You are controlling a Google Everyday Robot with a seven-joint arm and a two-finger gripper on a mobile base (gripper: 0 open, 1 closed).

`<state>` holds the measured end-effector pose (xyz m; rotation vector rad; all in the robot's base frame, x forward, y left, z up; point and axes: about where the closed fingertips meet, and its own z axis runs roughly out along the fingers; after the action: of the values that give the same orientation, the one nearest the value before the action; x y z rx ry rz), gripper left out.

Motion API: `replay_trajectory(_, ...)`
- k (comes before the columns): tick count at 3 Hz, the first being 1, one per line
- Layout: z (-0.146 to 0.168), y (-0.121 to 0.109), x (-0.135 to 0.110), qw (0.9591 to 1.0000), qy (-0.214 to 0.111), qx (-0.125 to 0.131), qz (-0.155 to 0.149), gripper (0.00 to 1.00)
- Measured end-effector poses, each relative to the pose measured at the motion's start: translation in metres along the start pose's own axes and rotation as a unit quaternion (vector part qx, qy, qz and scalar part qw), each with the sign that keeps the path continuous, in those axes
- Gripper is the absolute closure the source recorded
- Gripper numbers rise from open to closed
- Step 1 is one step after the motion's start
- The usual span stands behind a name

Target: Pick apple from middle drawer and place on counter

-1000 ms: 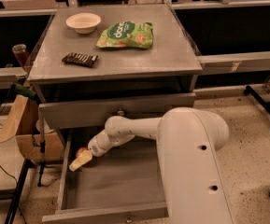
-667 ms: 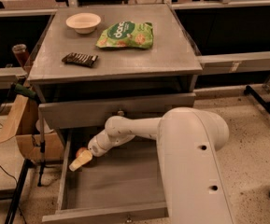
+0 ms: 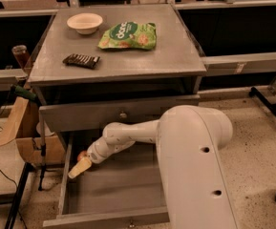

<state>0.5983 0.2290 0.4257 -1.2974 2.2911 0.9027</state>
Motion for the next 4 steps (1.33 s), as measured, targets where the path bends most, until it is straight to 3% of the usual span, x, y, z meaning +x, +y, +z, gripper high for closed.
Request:
replay_trajectory(1,0.01,0.005,0.002,0.9992,-0.011,0.035,-0.015,0.0)
replay_trajectory(4,0.024,-0.031,0.01,0.99,-0.032,0.13,-0.046,0.0)
